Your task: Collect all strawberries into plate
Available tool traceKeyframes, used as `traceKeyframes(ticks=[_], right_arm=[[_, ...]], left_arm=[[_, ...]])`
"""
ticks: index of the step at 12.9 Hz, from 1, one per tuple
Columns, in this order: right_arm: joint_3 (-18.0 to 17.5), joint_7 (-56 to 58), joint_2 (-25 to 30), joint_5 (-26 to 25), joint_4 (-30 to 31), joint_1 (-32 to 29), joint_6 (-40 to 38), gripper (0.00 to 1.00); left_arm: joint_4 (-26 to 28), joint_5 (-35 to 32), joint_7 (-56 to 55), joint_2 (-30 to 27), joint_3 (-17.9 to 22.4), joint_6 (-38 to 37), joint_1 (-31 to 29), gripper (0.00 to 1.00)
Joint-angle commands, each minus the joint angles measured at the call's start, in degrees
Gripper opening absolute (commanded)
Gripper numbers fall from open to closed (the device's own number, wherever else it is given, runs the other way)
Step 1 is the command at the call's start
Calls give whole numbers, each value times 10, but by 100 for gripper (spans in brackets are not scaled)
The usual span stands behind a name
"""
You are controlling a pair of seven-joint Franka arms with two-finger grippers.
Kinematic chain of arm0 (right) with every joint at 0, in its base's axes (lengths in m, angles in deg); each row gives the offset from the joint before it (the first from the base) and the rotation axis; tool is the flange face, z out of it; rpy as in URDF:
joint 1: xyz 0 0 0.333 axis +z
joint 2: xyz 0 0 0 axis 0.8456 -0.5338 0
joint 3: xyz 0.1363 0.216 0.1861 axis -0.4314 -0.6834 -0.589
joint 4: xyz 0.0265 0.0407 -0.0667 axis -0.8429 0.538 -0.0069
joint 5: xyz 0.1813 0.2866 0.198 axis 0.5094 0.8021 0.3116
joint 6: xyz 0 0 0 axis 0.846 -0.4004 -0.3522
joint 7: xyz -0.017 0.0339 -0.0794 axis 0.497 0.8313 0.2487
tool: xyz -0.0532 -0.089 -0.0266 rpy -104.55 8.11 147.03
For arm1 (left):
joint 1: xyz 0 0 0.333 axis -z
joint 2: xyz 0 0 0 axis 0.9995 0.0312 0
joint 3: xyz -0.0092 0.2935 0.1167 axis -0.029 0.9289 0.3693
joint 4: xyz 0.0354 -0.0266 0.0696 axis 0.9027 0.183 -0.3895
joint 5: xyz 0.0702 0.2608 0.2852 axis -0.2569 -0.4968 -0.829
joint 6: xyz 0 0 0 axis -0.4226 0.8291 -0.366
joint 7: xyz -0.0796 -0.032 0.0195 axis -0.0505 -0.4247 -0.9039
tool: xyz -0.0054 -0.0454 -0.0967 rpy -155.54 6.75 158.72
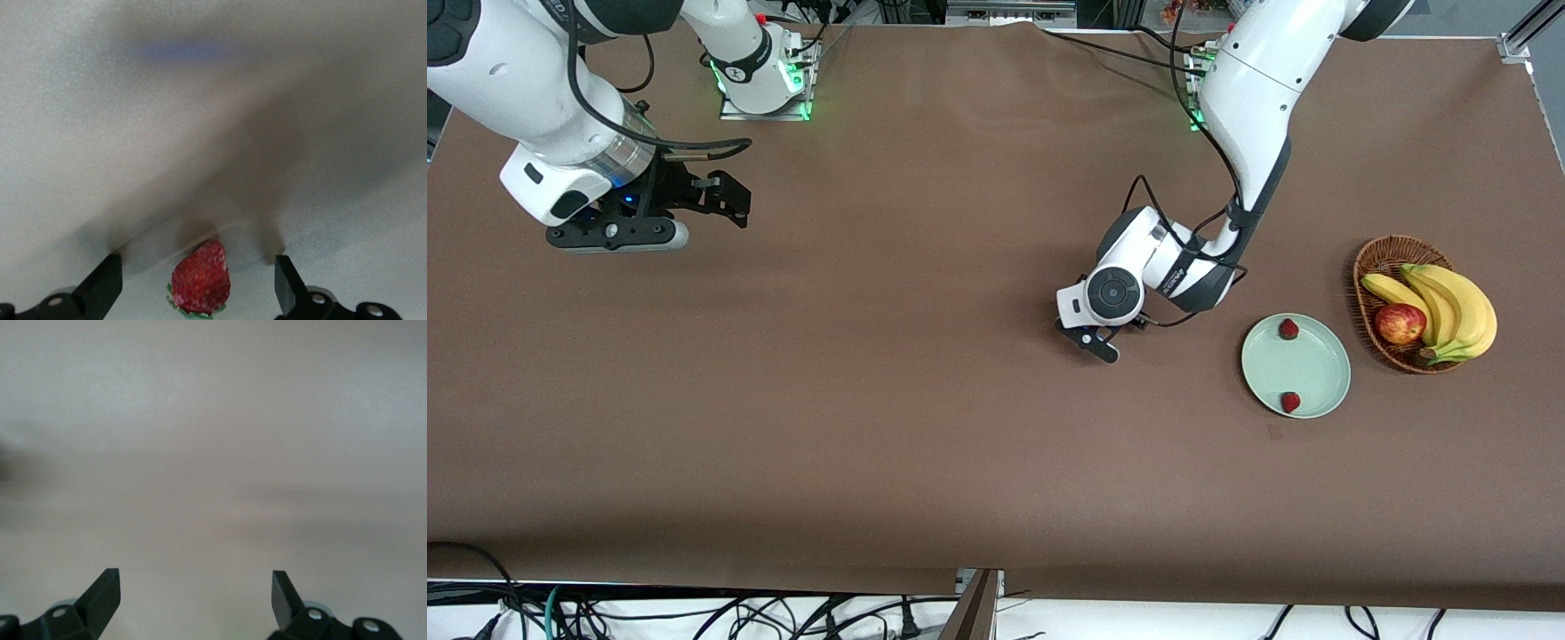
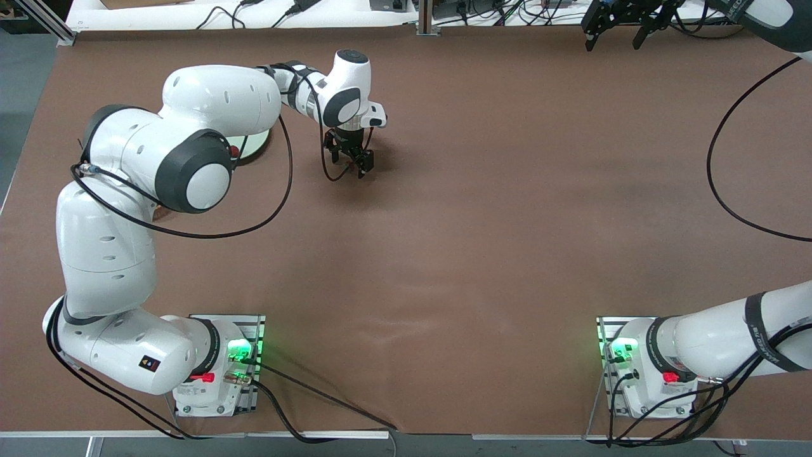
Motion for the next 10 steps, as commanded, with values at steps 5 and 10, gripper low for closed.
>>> traceKeyframes(ticks=[5,10], right_arm=[[55,111,5,0,-2,-13,-2,100],[76,119,-8,25,-44,-16,-1,100]], left_arm=[[51,-11,9,-34,5,7,6,98],[46,-10,9,-33,4,9,6,68]])
